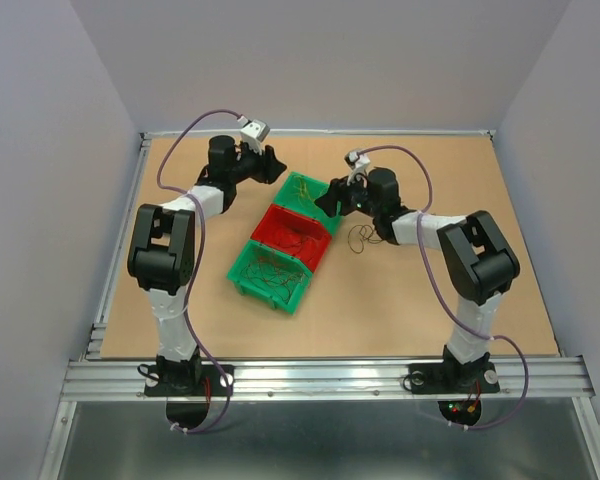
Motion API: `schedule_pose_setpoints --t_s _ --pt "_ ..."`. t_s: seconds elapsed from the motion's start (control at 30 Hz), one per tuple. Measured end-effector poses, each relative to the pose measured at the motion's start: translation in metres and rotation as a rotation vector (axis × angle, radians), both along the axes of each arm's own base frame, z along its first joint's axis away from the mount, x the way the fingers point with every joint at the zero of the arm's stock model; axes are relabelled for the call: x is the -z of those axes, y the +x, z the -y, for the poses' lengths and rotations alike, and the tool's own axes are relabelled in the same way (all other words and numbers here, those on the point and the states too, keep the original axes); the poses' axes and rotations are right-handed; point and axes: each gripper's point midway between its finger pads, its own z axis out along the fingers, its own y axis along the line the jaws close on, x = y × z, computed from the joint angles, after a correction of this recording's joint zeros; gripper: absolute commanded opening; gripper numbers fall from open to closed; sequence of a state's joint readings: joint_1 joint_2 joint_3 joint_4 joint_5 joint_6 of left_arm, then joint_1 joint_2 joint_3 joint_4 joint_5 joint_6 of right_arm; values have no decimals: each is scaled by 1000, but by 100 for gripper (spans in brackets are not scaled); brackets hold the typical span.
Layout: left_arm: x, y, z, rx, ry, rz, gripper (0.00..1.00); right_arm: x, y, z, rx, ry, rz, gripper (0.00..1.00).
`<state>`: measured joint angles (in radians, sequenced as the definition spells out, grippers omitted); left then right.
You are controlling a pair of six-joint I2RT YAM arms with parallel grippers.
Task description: Untangle the cables
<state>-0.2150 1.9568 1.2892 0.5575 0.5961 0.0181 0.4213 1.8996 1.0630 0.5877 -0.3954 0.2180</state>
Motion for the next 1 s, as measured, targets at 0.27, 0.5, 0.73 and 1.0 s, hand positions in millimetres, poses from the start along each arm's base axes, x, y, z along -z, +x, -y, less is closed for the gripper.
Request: schedule_pose_setpoints --t_s 0.27,0.5,0.73,1.0 --pt "16 -4 6 37 20 -57 47 38 -16 -18 -45 -68 -95 11" --pt "19 -7 10 53 31 -63 45 54 12 -24 -3 -90 -112 1" --pt "19 -8 10 62 42 -56 45 83 38 -30 17 -182 -158 1" --pt "20 -10 10 57 49 -29 64 84 28 -18 31 -308 -160 33"
